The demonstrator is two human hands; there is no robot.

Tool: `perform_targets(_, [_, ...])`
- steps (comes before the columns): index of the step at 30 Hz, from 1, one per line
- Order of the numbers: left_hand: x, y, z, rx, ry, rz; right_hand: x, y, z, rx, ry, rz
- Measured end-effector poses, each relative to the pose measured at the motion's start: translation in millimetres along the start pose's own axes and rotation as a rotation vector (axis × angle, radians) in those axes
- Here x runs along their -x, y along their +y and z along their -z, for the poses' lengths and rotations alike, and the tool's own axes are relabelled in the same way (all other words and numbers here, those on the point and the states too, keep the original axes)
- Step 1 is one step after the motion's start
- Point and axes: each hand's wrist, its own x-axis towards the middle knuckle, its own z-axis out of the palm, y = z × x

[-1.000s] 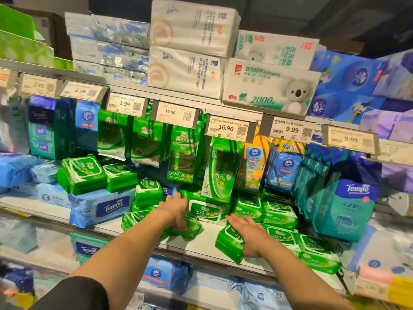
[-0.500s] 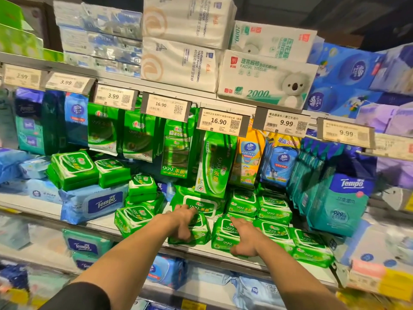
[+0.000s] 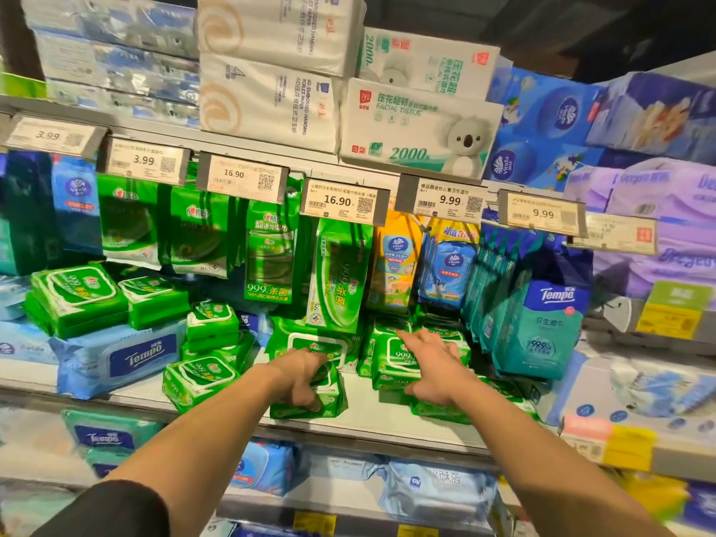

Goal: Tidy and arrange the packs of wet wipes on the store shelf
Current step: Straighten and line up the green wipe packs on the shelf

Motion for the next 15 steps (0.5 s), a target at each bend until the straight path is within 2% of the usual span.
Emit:
perform_targets(6, [-8.2, 35.7, -3.0, -0.013, 0.028, -0.094, 1.9, 32.3, 35.6, 0.038, 0.086, -0.074])
perform_targets(15, [-32.2, 91.9, -6.0, -0.070, 0.066, -0.153, 5.0, 43.0, 8.9, 0.038, 0.004, -0.140])
